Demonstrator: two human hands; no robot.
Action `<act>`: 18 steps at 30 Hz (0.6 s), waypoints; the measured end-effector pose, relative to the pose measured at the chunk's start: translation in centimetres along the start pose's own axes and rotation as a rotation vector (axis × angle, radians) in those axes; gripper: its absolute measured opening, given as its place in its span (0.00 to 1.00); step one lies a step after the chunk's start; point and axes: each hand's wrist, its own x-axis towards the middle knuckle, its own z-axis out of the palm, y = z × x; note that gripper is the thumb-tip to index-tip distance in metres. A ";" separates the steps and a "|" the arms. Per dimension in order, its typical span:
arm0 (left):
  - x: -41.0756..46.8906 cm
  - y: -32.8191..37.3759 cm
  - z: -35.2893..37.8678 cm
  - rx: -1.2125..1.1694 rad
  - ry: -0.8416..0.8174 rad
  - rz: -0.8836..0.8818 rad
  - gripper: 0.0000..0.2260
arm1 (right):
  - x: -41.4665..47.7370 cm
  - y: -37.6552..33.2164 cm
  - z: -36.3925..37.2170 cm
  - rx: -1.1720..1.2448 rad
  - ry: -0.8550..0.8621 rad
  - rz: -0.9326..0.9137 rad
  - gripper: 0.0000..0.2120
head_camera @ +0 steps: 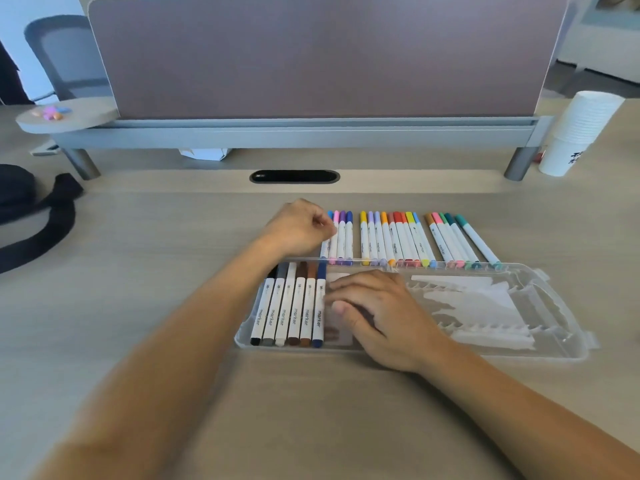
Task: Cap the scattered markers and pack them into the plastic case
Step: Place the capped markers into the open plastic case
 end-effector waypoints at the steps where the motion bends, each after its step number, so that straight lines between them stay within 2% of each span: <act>1: 1.0 0.3 0.3 0.029 -0.004 0.018 0.08 | 0.0 0.0 -0.1 0.018 0.022 0.020 0.23; 6: 5.7 1.4 2.0 0.292 -0.102 0.031 0.20 | 0.0 -0.3 0.0 -0.032 -0.018 0.026 0.18; 9: 7.4 1.7 2.7 0.437 -0.176 0.005 0.18 | 0.0 -0.2 -0.1 -0.010 -0.030 0.024 0.18; 12: 7.9 2.3 2.9 0.457 -0.158 0.025 0.15 | 0.1 -0.1 -0.1 0.002 -0.045 0.029 0.18; 14: 7.9 2.7 2.7 0.373 -0.136 0.018 0.14 | 0.1 0.0 -0.1 0.011 -0.046 0.023 0.19; 18: 7.4 3.6 1.9 -0.102 -0.106 -0.004 0.11 | 0.1 0.1 -0.1 0.025 -0.084 0.020 0.21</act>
